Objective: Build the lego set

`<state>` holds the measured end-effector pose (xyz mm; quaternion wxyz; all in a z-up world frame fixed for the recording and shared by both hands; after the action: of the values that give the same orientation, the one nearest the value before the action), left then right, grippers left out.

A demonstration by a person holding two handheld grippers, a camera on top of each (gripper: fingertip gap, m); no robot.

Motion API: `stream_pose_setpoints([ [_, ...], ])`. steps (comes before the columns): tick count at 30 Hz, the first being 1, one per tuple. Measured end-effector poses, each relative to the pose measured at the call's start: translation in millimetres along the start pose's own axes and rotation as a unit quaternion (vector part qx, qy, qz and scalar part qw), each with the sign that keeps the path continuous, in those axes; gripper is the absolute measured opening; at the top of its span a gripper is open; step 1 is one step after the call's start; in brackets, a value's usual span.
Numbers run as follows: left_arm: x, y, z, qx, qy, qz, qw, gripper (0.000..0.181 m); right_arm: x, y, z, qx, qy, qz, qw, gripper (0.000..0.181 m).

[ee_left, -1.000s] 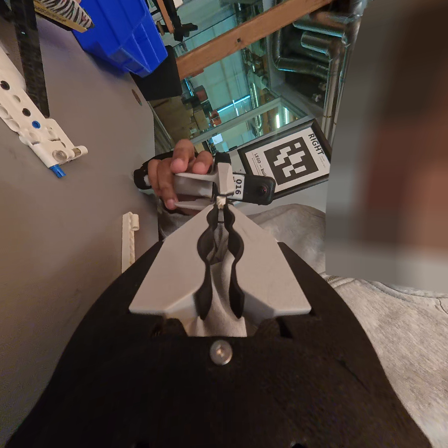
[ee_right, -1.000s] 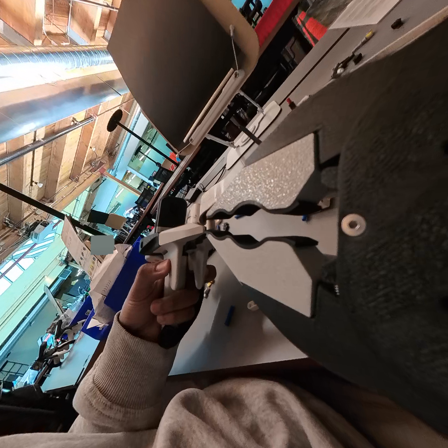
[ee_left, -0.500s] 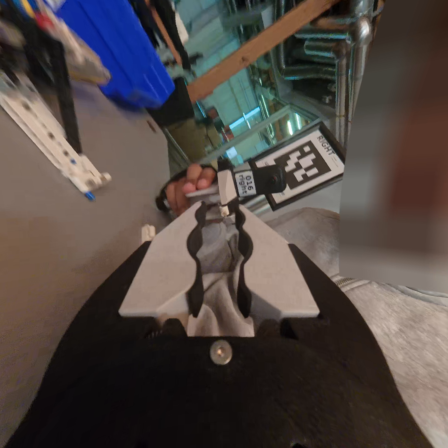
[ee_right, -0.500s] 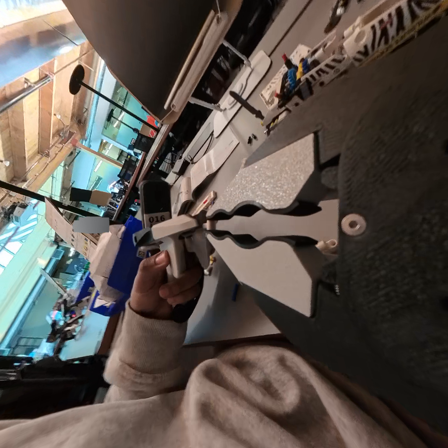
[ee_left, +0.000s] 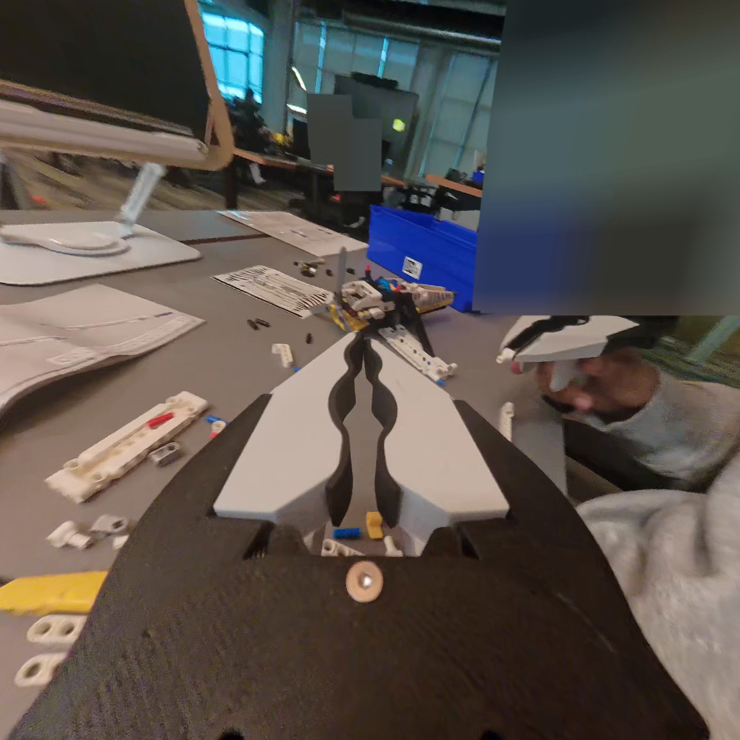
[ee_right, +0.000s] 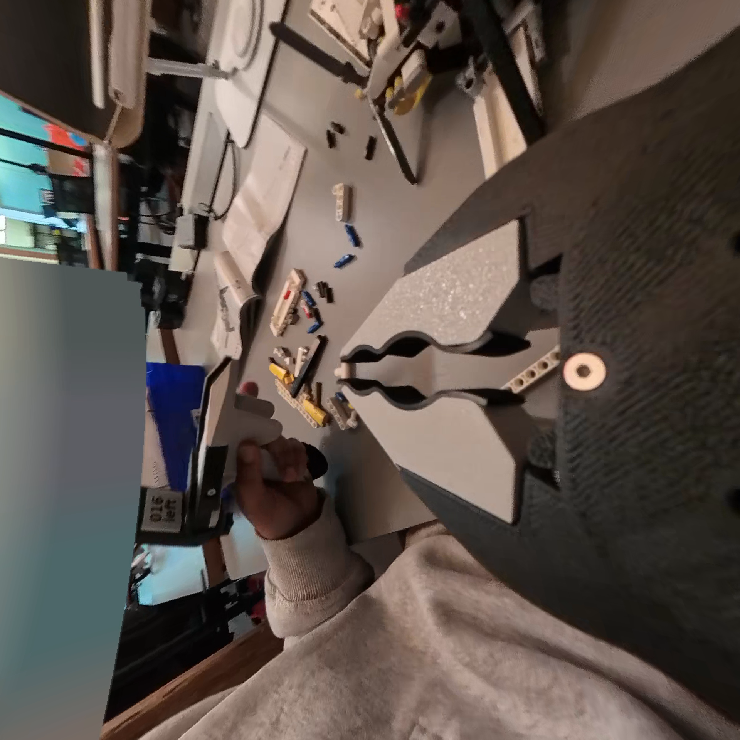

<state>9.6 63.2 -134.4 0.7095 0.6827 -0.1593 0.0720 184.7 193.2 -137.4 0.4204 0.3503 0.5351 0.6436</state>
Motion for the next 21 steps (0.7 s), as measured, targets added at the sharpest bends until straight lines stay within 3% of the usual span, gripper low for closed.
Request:
stream_pose_setpoints([
  [6,-5,9,14,0.071,0.075,-0.039,0.994,0.0,-4,-4,19,-0.149,-0.064,-0.081,0.983,0.007],
  [10,-11,10,22,0.092,0.055,0.018,0.994,0.0,-14,-19,32,-0.247,-0.115,-0.126,0.954,0.006],
  [15,-14,11,29,0.104,0.021,0.063,0.992,0.0,-28,-26,36,-0.314,-0.118,-0.194,0.922,0.006],
  [21,-18,12,35,0.119,0.015,0.082,0.989,0.0,-24,-34,29,-0.37,-0.162,-0.19,0.895,0.006],
])
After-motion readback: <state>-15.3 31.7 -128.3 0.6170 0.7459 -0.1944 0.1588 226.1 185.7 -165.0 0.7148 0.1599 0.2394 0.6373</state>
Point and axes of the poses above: each gripper's, where its closed fingertips meet, z back along the fingers, y out of its top, x = y × z across the jaws, the point moved 7 cm from there along z, back along the fingers, and after that the axes turned 5 degrees about z, right-handed, at the moved point
